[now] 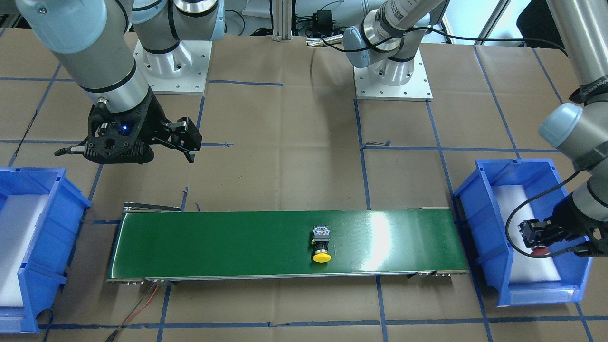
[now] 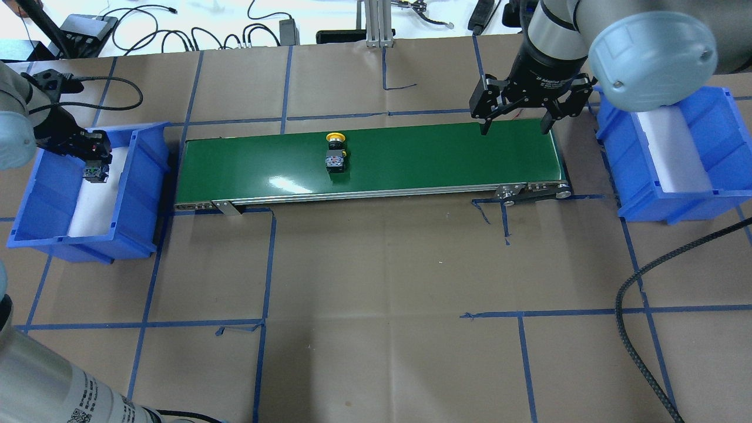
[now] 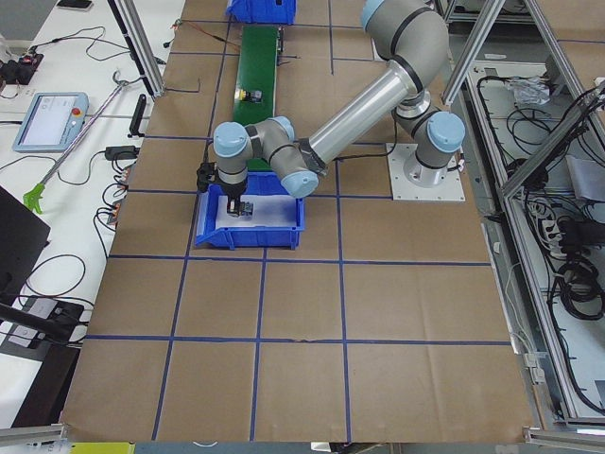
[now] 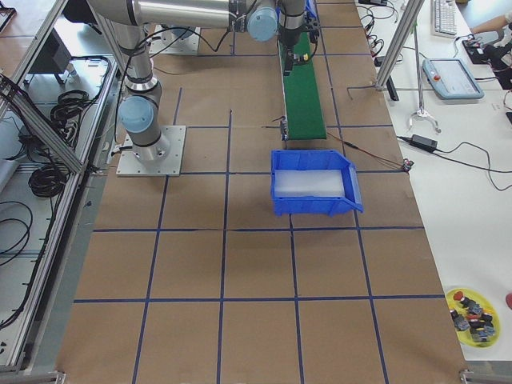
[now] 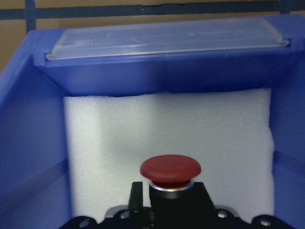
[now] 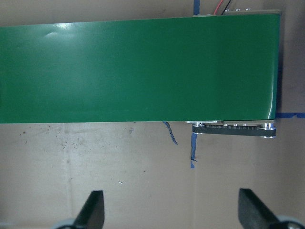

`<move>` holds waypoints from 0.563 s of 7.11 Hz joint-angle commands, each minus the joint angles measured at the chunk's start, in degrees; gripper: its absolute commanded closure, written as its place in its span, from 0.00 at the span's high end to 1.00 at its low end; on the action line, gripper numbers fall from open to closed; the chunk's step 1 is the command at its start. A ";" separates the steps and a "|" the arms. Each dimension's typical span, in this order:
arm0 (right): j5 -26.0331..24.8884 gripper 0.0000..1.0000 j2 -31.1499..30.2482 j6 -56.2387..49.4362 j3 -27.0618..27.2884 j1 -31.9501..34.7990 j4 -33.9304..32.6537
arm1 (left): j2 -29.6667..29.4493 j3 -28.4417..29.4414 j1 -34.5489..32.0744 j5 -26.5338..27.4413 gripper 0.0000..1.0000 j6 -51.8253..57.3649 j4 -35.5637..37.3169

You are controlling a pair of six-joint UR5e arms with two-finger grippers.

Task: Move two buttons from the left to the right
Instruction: 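Grasp the red-capped button with the left gripper while the right gripper nears the belt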

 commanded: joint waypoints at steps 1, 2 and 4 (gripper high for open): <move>0.10 1.00 2.62 0.07 0.06 0.09 -4.05 | 2.47 9.49 -0.21 0.32 0.04 -0.02 -14.47; 0.10 1.00 3.59 0.33 0.06 0.26 -5.55 | 2.38 14.59 -0.39 0.41 0.04 -0.02 -21.50; 1.58 1.00 5.08 0.78 0.67 0.44 -9.77 | 1.77 18.68 -1.17 0.50 0.05 -0.98 -26.75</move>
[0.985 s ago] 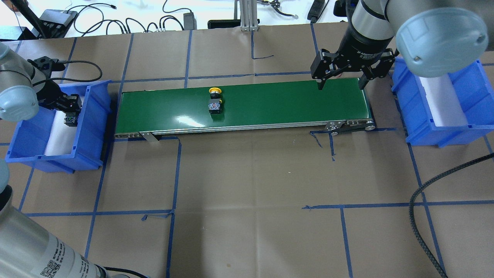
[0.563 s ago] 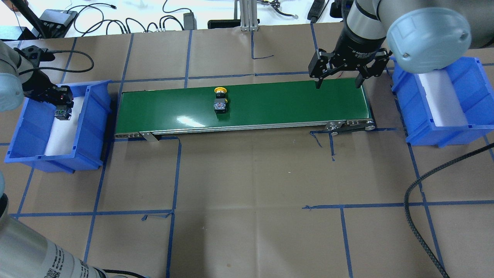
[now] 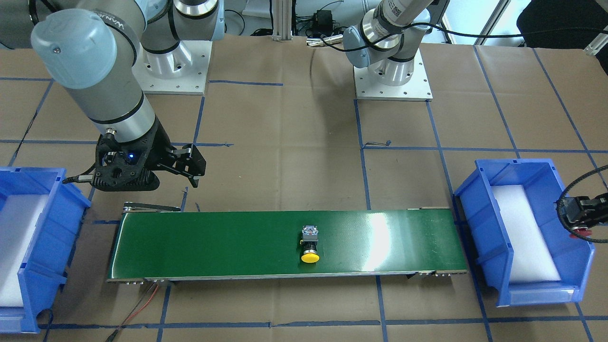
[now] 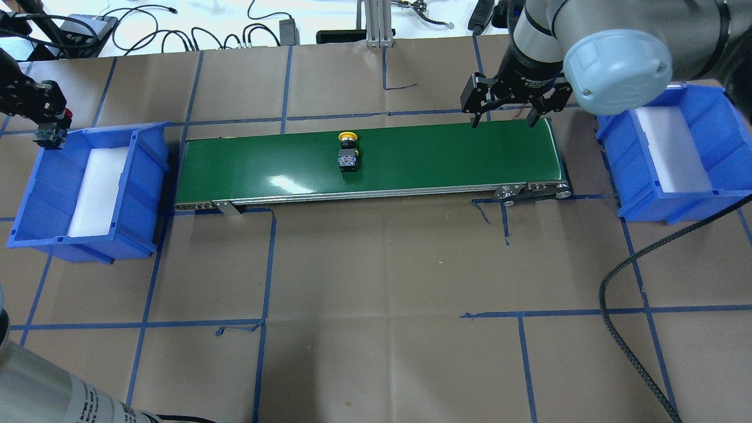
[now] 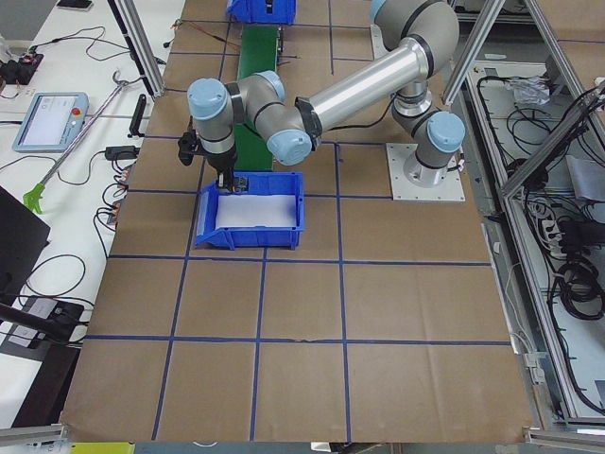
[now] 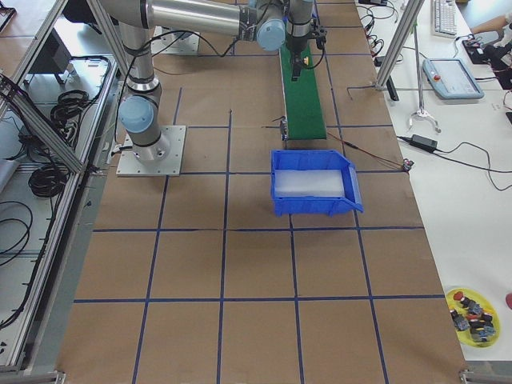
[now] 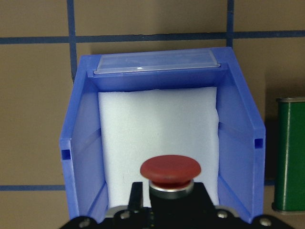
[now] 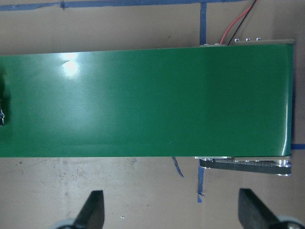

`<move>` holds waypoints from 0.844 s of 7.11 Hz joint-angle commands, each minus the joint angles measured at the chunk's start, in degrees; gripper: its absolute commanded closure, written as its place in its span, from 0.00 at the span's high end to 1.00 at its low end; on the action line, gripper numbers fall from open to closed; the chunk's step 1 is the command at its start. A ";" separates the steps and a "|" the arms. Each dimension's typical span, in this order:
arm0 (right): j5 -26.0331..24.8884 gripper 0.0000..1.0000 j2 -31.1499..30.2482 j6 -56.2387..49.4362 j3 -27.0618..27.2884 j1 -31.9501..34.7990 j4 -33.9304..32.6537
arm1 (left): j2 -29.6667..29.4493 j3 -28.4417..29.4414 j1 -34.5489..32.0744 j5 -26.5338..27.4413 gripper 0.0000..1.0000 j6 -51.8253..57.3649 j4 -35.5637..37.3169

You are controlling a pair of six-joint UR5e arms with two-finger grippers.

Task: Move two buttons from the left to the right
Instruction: 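Place the red button on the belt while the right gripper descends to yellow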

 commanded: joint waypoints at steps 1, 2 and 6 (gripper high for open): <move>4.03 1.00 2.10 0.18 -0.05 0.04 -3.96 | -0.08 2.21 -2.92 0.13 0.05 -3.77 -2.85; 4.15 1.00 2.63 0.18 0.21 0.04 -5.98 | 0.10 2.21 -6.52 1.18 0.05 -7.20 -2.76; 4.06 1.00 5.26 0.09 -0.23 -0.39 -7.32 | -0.07 1.33 -20.95 3.74 0.05 -19.34 -2.41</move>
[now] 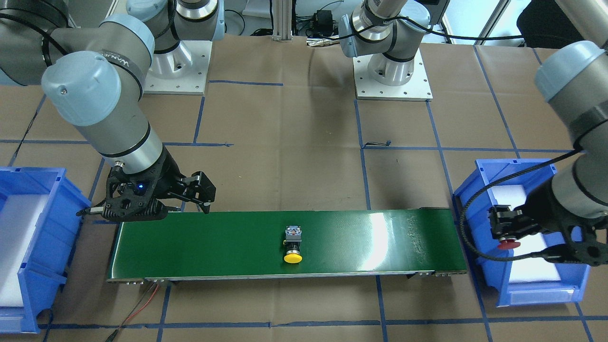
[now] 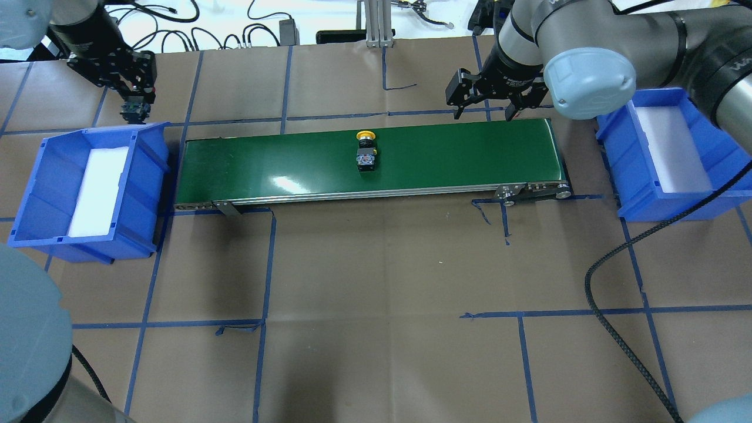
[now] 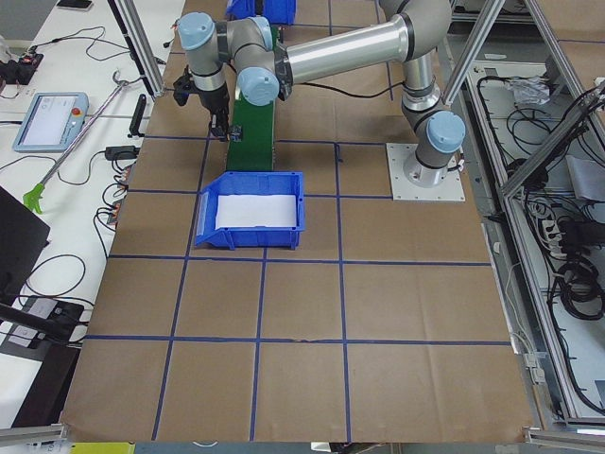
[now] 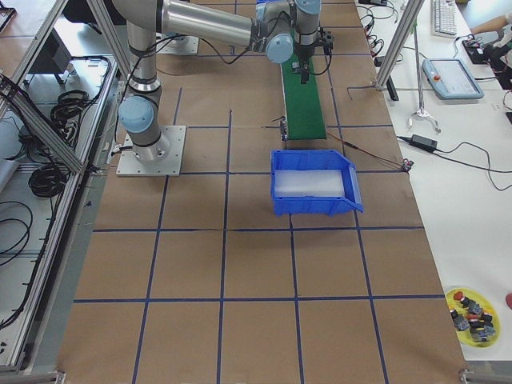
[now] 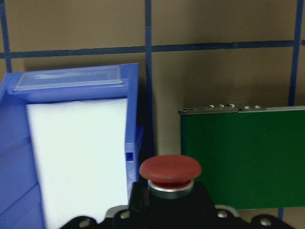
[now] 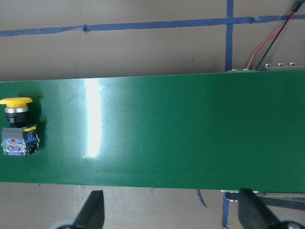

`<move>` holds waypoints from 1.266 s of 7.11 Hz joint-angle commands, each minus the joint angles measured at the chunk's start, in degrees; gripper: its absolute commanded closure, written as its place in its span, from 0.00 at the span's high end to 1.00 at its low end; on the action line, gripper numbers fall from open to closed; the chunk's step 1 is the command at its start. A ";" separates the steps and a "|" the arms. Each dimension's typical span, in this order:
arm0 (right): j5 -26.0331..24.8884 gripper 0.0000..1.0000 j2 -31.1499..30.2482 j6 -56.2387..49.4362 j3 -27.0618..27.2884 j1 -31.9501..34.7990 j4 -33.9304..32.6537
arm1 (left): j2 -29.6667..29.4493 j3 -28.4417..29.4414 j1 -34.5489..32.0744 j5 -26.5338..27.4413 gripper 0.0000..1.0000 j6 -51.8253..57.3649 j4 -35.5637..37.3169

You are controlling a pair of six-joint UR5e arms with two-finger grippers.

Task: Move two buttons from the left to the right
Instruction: 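Place the red button on the belt while the right gripper descends to yellow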

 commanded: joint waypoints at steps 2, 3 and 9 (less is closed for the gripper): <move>-0.02 1.00 1.57 -0.01 0.19 -0.10 -2.54 | 0.54 -3.14 -4.15 -0.30 0.05 -3.06 0.46; -0.02 1.00 1.66 -0.01 0.19 -0.10 -2.55 | 0.89 -5.77 -4.32 -0.38 0.05 -3.15 1.68; -0.02 1.00 4.04 -0.01 -0.17 -0.27 -2.81 | 0.29 -21.16 -4.41 -0.38 0.05 -6.75 23.81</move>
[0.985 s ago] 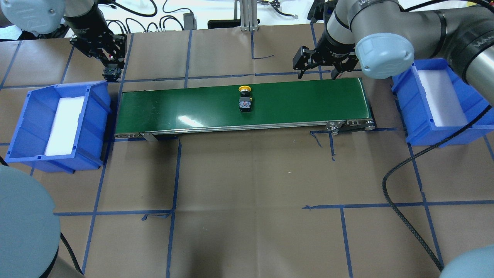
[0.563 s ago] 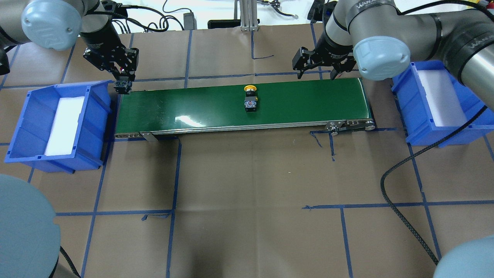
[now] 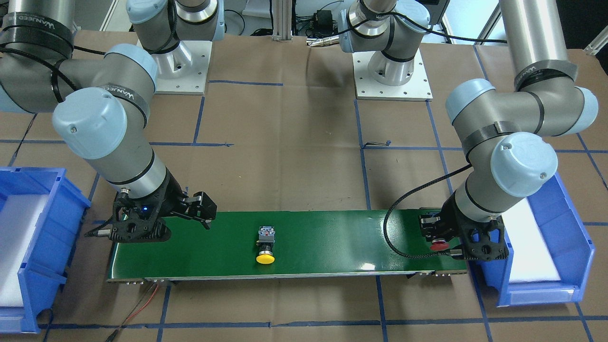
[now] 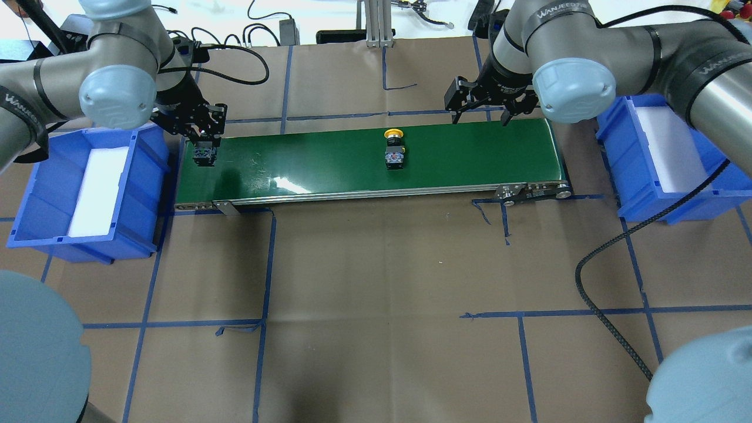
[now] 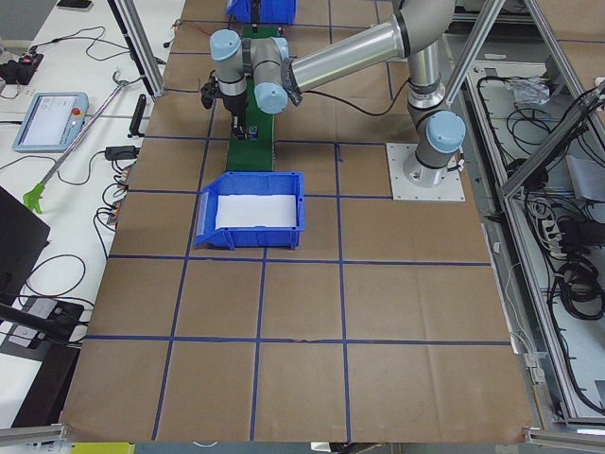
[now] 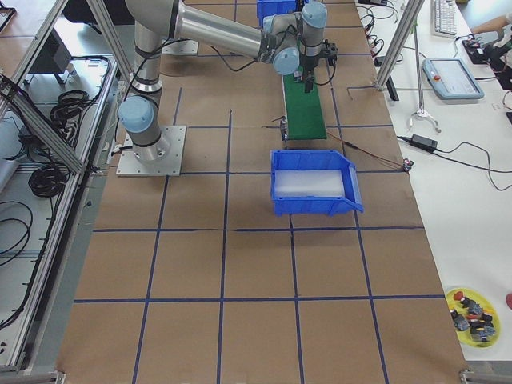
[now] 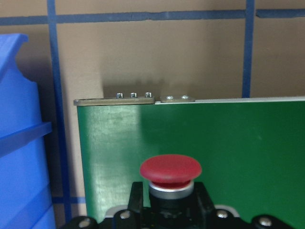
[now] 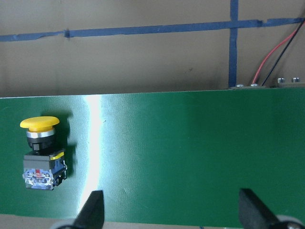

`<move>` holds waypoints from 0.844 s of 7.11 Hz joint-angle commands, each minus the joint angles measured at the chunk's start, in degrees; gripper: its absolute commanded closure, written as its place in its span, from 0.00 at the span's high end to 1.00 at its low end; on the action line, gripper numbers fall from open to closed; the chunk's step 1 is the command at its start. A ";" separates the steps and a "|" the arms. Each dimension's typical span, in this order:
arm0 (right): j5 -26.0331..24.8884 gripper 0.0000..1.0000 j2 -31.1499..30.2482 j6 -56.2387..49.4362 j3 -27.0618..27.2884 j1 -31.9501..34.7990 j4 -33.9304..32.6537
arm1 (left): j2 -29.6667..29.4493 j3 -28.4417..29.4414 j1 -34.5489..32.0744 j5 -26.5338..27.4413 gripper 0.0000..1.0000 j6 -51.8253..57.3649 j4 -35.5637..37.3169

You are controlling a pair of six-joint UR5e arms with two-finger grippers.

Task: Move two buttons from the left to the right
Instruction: 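Place the red button on the belt while the right gripper descends to yellow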

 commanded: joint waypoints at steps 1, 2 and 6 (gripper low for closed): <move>0.00 1.00 0.64 0.09 0.21 0.07 -1.56 | -0.74 -3.45 0.01 0.00 0.05 -0.26 5.59; 0.00 1.00 1.16 0.09 0.30 0.16 -2.35 | -0.65 -3.81 0.10 0.00 0.05 -0.35 5.60; 9.13 1.00 1.87 -0.35 0.83 0.07 -2.71 | -0.91 -4.87 0.36 0.00 0.99 -0.61 6.22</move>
